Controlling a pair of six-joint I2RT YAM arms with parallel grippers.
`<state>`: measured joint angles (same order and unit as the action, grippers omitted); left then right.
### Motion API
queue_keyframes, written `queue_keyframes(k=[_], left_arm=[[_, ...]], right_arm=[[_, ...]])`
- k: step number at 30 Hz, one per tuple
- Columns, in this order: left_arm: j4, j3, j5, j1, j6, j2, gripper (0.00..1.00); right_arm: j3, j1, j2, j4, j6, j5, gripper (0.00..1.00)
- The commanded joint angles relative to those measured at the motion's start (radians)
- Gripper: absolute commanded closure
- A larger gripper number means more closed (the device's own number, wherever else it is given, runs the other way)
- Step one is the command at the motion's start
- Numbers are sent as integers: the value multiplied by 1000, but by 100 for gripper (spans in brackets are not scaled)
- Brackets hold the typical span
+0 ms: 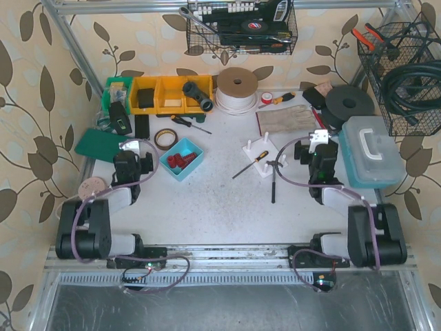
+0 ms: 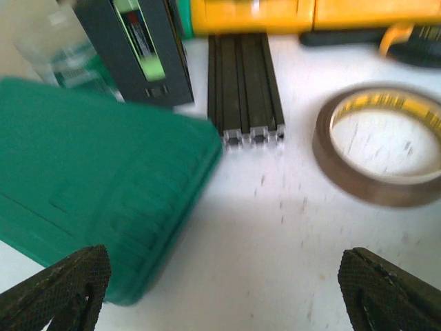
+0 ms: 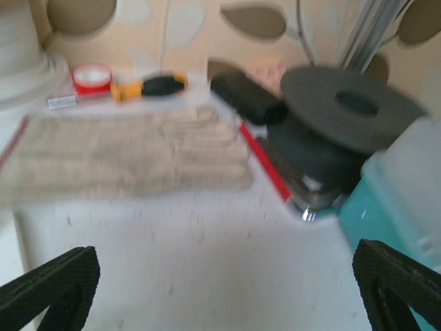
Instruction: Install the large spring
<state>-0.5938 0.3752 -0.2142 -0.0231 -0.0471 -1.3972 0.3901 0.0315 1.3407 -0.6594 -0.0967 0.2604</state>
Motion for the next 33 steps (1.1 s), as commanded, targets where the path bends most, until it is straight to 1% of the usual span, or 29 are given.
queue_keyframes(k=[1,3,5,7,9,10,11,13,14,16,18,19,21,22,25,27,30,33], left_arm=[[202,89,-16,3,41,204,7],[349,136,-72,3,119,292,8],[518,217,-141,3,203,359,7],[655,290,-150,3,261,411,7],[742,344,-80,3,281,459,7],[773,365,-39,3,294,482,8],[822,390,-8,3,322,510,7],[954,451,-4,3,432,539,8],[1031,483,-19,3,482,551,4],[1148,524,-31,3,540,572,2],[1218,537,-12,3,584,600,1],[1220,532,27,2,585,617,1],[1172,496,175,2,524,662,2],[1140,471,244,3,521,682,4],[1072,399,391,3,556,717,8],[1044,364,483,3,578,705,11],[1017,343,568,1,579,647,18],[1009,335,597,-28,544,582,28]], right_arm=[[75,2,-177,178,67,16,0],[107,2,-260,265,116,7,0],[180,1,-334,419,183,23,0],[300,2,-376,664,293,89,0],[433,0,-376,978,459,198,0],[494,-3,-368,1061,472,212,0],[541,-4,-359,1122,431,179,0],[612,-3,-345,1206,388,96,0],[631,-4,-342,1243,377,63,0],[637,-5,-347,1305,412,27,0],[592,-6,-377,1288,438,-60,0],[567,-6,-395,1260,430,-124,0],[523,-7,-432,1234,452,-187,4],[510,-6,-440,1233,465,-202,5],[483,-5,-436,1246,477,-249,7],[466,-1,-420,1256,471,-292,8],[434,35,-401,1270,480,-297,11],[385,118,-384,1255,475,-279,17]])
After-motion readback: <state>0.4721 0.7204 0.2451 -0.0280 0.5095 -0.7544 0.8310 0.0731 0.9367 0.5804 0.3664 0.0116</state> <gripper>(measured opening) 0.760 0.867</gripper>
